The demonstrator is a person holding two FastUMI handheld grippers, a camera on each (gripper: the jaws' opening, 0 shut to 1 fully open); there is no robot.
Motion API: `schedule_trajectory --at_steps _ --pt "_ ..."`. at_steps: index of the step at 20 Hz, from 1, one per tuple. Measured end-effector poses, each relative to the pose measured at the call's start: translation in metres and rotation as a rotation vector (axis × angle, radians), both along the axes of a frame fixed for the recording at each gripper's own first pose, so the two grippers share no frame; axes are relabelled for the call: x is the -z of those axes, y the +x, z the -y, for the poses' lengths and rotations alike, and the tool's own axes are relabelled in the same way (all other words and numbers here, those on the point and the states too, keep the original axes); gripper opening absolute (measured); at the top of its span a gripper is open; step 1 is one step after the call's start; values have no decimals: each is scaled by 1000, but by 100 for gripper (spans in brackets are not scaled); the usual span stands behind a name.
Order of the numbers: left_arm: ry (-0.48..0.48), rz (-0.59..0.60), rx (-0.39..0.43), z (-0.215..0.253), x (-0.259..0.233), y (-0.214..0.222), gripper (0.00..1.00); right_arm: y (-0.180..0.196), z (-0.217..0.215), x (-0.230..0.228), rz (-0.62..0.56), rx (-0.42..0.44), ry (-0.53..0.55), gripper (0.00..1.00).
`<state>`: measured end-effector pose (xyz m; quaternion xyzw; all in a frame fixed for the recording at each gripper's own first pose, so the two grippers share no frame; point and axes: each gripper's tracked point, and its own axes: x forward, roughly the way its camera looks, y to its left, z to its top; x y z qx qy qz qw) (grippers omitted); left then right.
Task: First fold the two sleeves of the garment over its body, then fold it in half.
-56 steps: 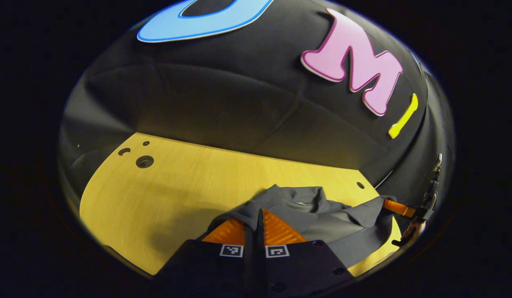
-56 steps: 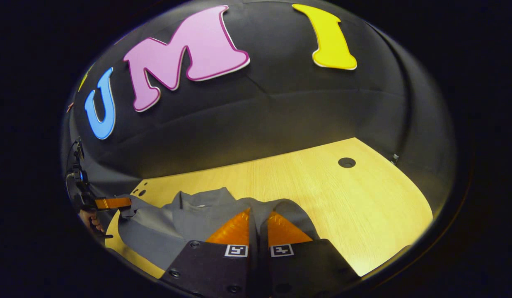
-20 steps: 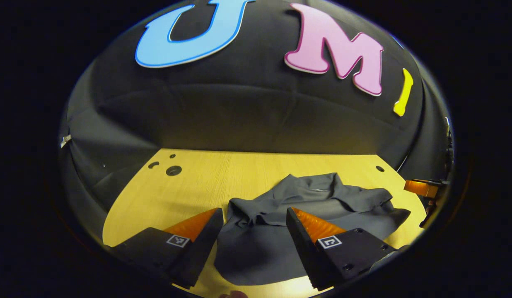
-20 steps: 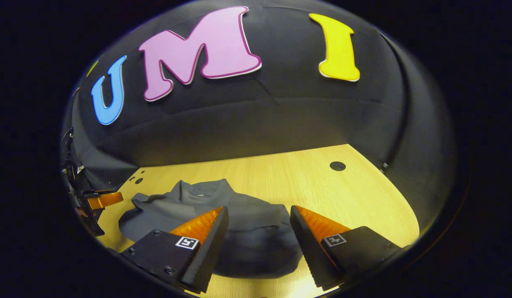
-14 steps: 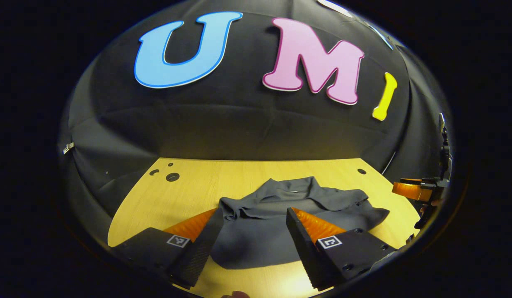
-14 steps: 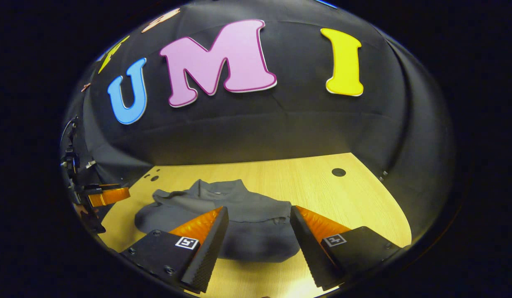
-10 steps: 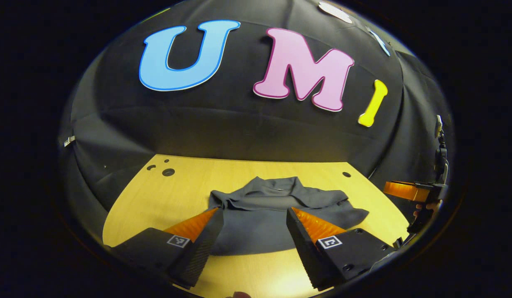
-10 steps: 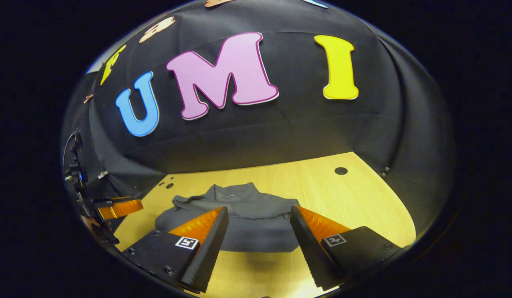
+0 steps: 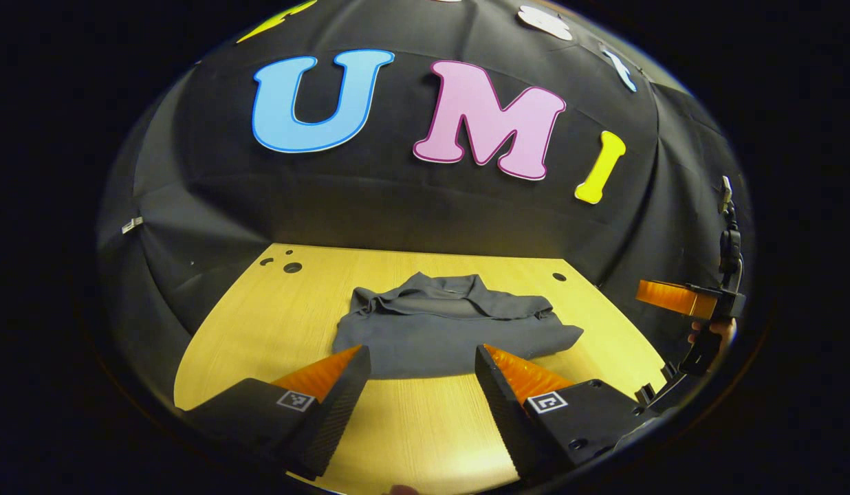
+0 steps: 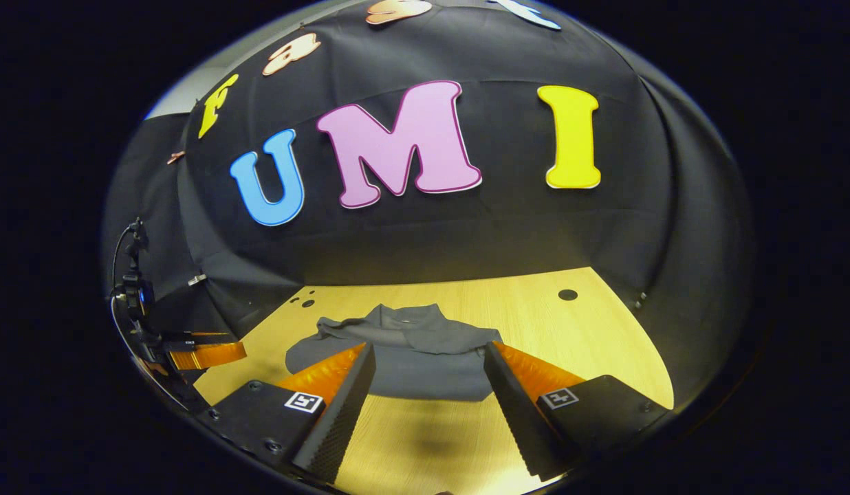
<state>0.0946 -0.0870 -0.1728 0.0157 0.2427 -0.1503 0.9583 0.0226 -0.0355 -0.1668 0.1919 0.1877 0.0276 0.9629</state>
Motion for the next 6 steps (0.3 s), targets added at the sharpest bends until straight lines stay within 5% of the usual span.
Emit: schedule_trajectory --at_steps 6 --pt "34 21 -8 3 -4 -21 96 -16 -14 9 -26 -48 -3 98"
